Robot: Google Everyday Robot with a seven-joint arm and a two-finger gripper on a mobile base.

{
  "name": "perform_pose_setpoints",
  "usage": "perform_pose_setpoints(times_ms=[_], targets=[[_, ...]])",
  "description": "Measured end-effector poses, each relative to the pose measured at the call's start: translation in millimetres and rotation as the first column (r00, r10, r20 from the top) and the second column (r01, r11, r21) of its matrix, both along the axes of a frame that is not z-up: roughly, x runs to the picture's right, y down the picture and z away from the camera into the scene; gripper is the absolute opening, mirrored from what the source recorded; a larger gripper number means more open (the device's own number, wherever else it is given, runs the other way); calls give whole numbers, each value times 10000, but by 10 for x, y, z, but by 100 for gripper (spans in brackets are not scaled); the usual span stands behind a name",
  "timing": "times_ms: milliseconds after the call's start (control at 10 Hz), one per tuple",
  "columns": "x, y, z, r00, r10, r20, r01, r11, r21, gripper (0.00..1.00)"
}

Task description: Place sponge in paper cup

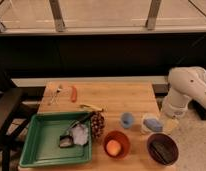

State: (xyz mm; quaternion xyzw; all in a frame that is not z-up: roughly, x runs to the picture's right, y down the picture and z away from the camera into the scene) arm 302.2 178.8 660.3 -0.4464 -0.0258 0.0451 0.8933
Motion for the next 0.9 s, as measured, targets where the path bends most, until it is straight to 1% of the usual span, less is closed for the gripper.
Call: perform_pose_setpoints(times_ms=[400,600,700,900], targets=[[131,-53,53,9998,106,-181,-104,9999,112,0],[137,-73,115,9999,71,-137,-70,10000,67,1],[133,-67,142,9999,80,-103,-80,10000,31,5],[93,-41,202,9999,121,37,-120,9999,-77,24]])
